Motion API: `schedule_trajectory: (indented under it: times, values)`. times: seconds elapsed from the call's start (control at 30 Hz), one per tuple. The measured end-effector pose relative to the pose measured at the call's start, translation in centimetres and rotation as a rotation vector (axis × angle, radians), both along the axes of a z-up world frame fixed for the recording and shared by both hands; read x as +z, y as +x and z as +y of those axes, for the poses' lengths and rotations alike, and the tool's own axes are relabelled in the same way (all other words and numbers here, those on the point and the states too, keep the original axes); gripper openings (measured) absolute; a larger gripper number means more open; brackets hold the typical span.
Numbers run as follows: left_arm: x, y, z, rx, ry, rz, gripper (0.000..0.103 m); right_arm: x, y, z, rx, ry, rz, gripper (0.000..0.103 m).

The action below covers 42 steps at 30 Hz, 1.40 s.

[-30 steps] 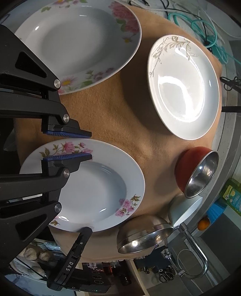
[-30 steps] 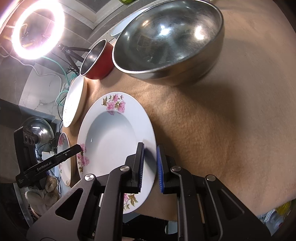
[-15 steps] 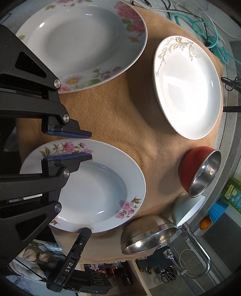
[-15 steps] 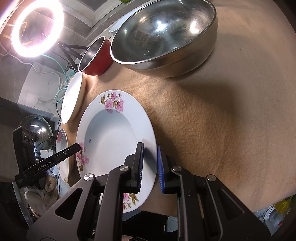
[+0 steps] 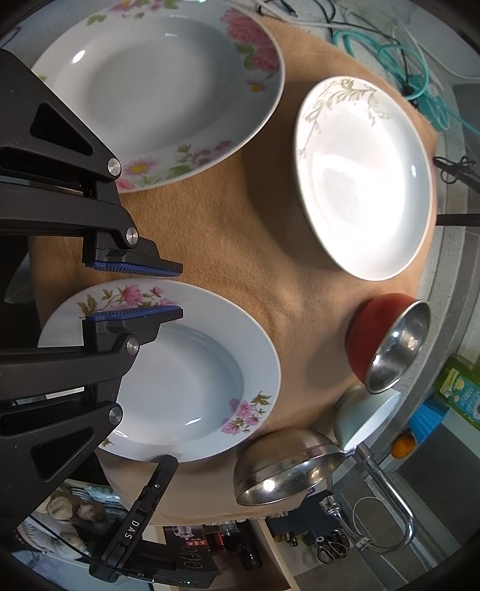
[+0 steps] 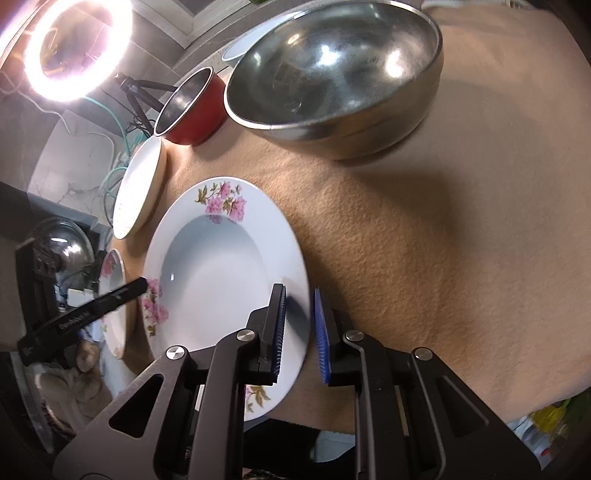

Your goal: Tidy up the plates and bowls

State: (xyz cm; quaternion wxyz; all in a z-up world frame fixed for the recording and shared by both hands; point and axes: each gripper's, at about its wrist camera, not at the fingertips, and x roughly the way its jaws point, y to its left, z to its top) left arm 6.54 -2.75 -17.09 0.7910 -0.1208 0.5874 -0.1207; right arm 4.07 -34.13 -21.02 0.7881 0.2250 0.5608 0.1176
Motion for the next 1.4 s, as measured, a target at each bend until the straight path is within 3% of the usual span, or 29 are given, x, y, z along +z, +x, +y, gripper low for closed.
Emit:
schedule_trajectory:
  times: [0.17, 0.23, 0.3, 0.33, 0.57, 0.8, 1.13, 1.4]
  values:
    - [1.5, -0.1, 0.9, 0.022, 0.01, -0.047, 0.014, 1.4, -0.2, -0.1, 0.0, -0.062, -0.043, 0.016]
    - [2.2, -0.4, 1.5, 0.037, 0.013, -0.067, 0.014, 2.1, -0.1, 0.1, 0.003, -0.067, -0.059, 0.021]
    - [2.8, -0.7, 2.1, 0.057, 0.015, -0.085, 0.015, 2.9, 0.0, 0.5, 0.009, -0.071, -0.083, 0.036]
    - [3.1, -1.0, 2.5, 0.07, 0.014, -0.094, 0.015, 3.3, 0.0, 0.8, 0.014, -0.071, -0.095, 0.038]
    - [4.4, -3.0, 6.5, 0.197, 0.037, -0.134, 0.022, 6.0, 1.0, 5.0, 0.132, -0.05, -0.168, 0.038]
    - [4.3, -5.4, 11.3, 0.351, 0.049, -0.137, 0.022, 6.8, 2.3, 11.0, 0.283, -0.009, -0.183, 0.039]
    - [2.8, -9.0, 17.8, 0.541, 0.08, -0.105, 0.022, 5.6, 3.7, 18.1, 0.437, 0.012, -0.155, 0.039]
    - [1.4, -10.0, 20.1, 0.578, 0.04, -0.072, 0.022, 4.0, 4.6, 21.6, 0.488, 0.021, -0.118, 0.039]
